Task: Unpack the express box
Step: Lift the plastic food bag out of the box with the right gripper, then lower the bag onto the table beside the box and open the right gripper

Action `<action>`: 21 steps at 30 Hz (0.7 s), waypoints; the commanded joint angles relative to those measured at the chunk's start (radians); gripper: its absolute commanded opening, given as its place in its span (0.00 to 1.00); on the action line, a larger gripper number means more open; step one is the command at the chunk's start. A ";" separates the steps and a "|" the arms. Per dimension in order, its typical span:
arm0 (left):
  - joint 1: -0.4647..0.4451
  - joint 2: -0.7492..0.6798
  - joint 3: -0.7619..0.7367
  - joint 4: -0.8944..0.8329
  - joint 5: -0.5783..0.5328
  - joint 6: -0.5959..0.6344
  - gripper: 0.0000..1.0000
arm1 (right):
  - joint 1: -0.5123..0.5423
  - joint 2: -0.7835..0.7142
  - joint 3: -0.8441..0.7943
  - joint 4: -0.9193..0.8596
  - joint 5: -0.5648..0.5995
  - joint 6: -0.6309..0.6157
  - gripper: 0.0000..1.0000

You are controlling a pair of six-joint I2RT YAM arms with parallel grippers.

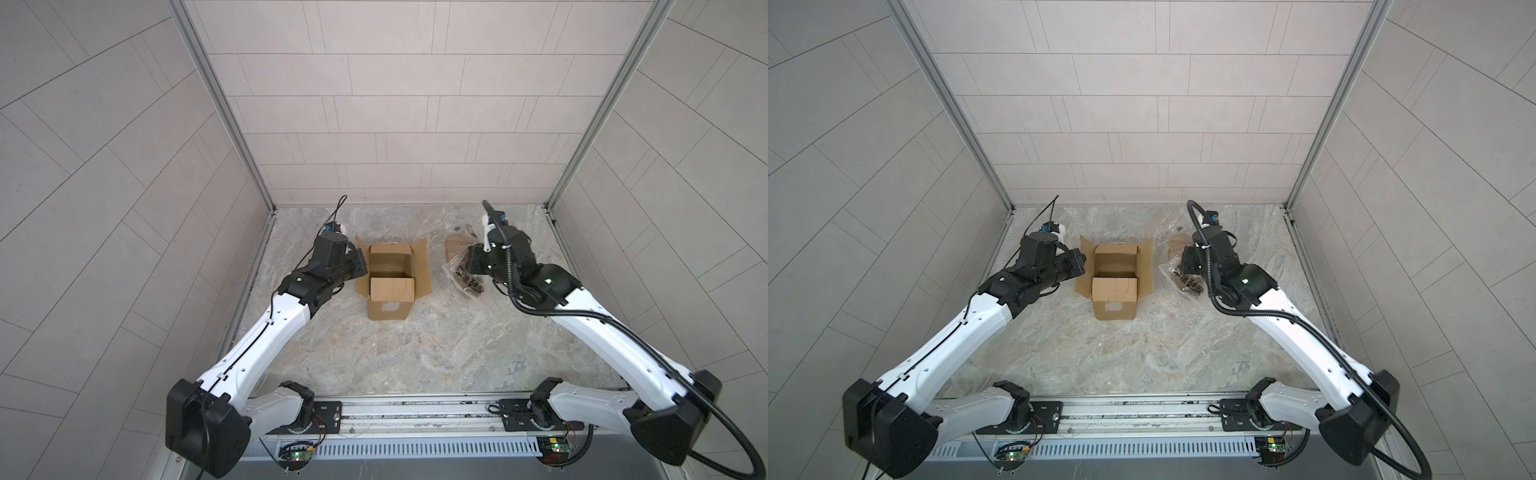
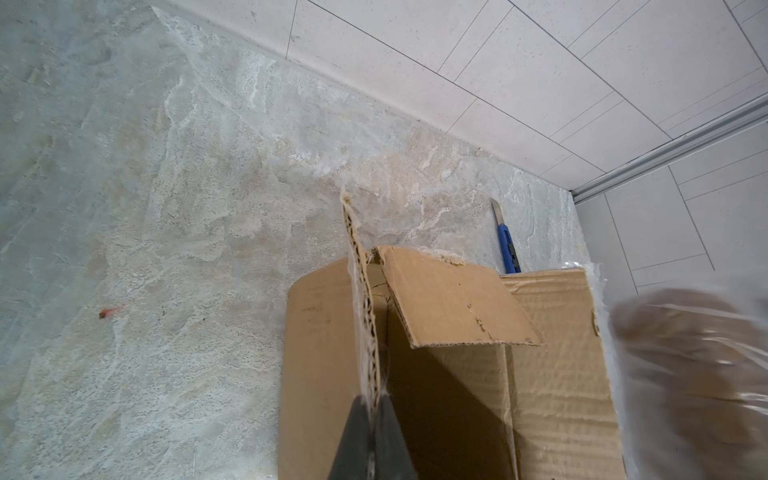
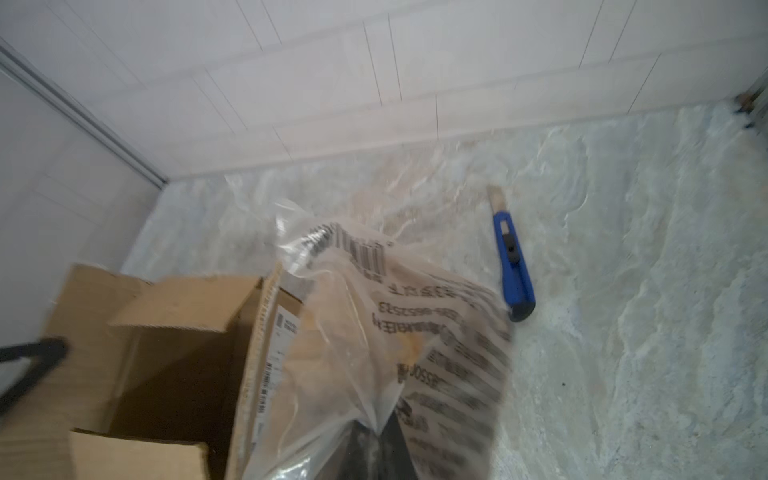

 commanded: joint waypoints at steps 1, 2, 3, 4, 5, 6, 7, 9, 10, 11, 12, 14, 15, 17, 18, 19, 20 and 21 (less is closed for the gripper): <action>0.026 0.017 0.037 0.010 0.006 0.032 0.00 | 0.000 0.042 0.016 0.139 -0.024 -0.044 0.00; 0.036 0.022 0.034 0.018 0.022 0.028 0.00 | 0.000 0.068 0.014 0.153 -0.026 -0.054 0.00; 0.049 0.027 0.032 0.023 0.035 0.024 0.00 | -0.001 0.095 0.013 0.172 -0.030 -0.068 0.00; 0.058 0.028 0.028 0.032 0.045 0.023 0.00 | -0.003 0.122 0.014 0.185 -0.033 -0.080 0.00; 0.061 0.030 0.027 0.042 0.051 0.024 0.00 | -0.003 0.143 0.017 0.193 -0.036 -0.088 0.00; 0.064 0.033 0.026 0.048 0.052 0.027 0.00 | -0.005 0.164 0.021 0.201 -0.042 -0.096 0.00; 0.064 0.038 0.027 0.052 0.054 0.030 0.00 | -0.005 0.185 0.027 0.206 -0.042 -0.105 0.00; 0.064 0.051 0.031 0.062 0.072 0.038 0.00 | -0.008 0.219 0.034 0.210 -0.041 -0.116 0.00; 0.064 0.057 0.033 0.065 0.076 0.040 0.00 | -0.008 0.235 0.036 0.210 -0.034 -0.125 0.00; 0.064 0.063 0.036 0.066 0.077 0.041 0.00 | -0.009 0.250 0.035 0.210 -0.024 -0.134 0.00; 0.064 0.069 0.038 0.070 0.082 0.042 0.00 | -0.009 0.268 0.032 0.214 -0.008 -0.147 0.00; 0.063 0.077 0.040 0.078 0.093 0.043 0.00 | -0.009 0.309 0.026 0.219 0.020 -0.171 0.00; 0.064 0.082 0.041 0.081 0.098 0.043 0.00 | -0.012 0.338 0.023 0.222 0.022 -0.178 0.00; 0.064 0.090 0.045 0.086 0.108 0.044 0.00 | -0.015 0.388 0.028 0.223 0.019 -0.182 0.00; 0.064 0.093 0.048 0.085 0.111 0.046 0.00 | -0.015 0.409 0.034 0.219 0.013 -0.181 0.00; 0.064 0.093 0.050 0.085 0.118 0.051 0.06 | -0.015 0.421 0.043 0.210 0.008 -0.176 0.09; 0.063 0.090 0.052 0.085 0.123 0.057 0.17 | -0.016 0.422 0.054 0.201 0.007 -0.167 0.19; 0.064 0.084 0.049 0.089 0.126 0.064 0.31 | -0.016 0.416 0.062 0.196 0.007 -0.163 0.29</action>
